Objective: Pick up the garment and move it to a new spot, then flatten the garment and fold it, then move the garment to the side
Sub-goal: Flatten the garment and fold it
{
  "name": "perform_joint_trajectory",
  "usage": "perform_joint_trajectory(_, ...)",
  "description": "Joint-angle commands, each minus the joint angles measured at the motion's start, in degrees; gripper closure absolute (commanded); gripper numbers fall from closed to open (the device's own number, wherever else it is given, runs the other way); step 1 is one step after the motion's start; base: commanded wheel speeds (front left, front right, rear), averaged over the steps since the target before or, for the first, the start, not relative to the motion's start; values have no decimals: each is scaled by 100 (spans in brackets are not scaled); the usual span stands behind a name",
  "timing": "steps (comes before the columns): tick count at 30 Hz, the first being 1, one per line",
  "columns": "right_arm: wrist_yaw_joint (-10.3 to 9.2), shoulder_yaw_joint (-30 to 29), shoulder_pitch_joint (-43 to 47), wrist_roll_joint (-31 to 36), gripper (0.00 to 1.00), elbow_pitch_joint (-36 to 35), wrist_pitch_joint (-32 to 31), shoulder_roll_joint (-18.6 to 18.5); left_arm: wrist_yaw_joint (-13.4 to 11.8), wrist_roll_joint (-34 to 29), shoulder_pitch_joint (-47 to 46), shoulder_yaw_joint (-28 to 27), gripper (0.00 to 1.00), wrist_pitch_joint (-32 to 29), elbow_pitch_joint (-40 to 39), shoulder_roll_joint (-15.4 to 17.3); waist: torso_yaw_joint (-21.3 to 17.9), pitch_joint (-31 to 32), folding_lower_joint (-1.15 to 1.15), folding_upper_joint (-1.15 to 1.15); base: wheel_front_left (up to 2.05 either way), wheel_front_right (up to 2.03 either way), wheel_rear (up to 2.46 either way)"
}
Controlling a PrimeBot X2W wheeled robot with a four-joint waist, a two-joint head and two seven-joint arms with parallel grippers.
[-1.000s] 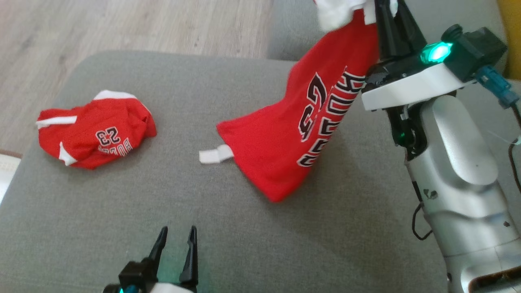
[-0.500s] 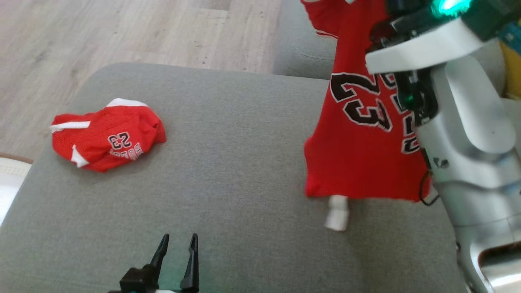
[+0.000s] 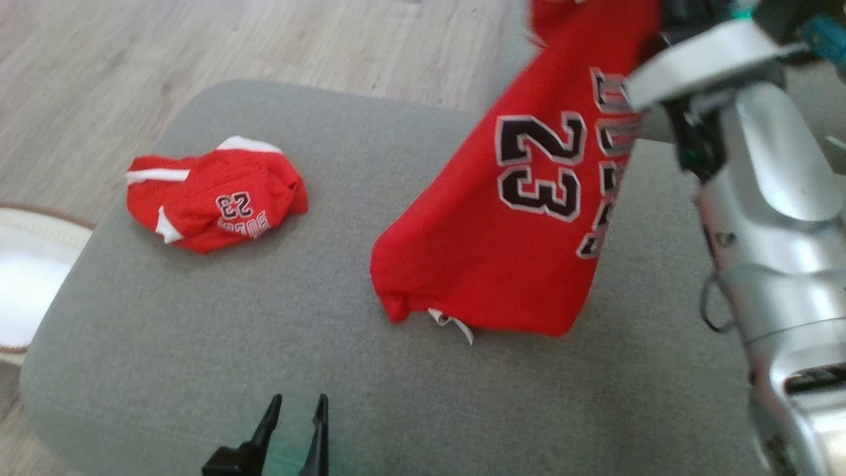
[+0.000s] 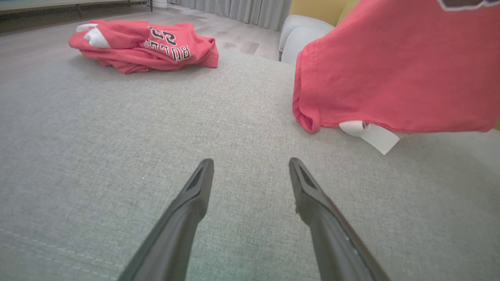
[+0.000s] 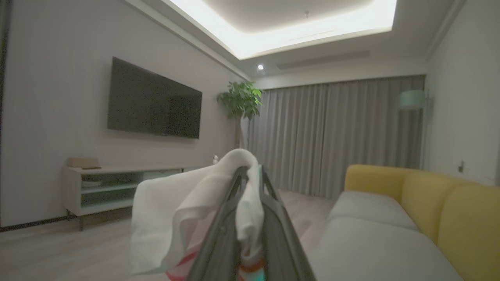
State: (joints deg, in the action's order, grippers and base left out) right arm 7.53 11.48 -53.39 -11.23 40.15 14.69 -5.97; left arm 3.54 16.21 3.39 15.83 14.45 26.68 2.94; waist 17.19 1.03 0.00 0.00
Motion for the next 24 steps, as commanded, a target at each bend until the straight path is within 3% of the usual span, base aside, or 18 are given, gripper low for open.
perform_joint_trajectory(1, -4, -123, -104, 137, 76, 92, 30, -56, -4, 13, -286, -96, 0, 55, -149, -6, 101, -108, 0, 0, 0, 0, 0)
perform_joint_trajectory(2, -4, -317, -44, 227, 0, 383, 30, -133, -5, 21, -316, -65, 0, 55, -152, -6, 138, -146, 0, 0, 0, 0, 0)
perform_joint_trajectory(6, -4, -1125, 302, 623, 0, 1268, 30, -494, -45, 61, -380, 9, 0, 55, -172, -6, 170, -254, 0, 0, 0, 0, 0)
perform_joint_trajectory(10, -4, -1562, 732, 906, 0, 1412, 30, -572, -75, 89, -417, 16, 0, 55, -204, -6, 14, -331, 0, 0, 0, 0, 0)
perform_joint_trajectory(17, -4, -1599, 1664, 875, 0, 617, 30, -351, -92, 145, -571, 5, 0, 55, -227, -6, -409, -411, 0, 0, 0, 0, 0)
perform_joint_trajectory(24, -4, -863, 3076, 632, 0, -470, 30, -83, -52, 236, -1102, -174, 0, 55, 53, -6, -1043, -544, 0, 0, 0, 0, 0)
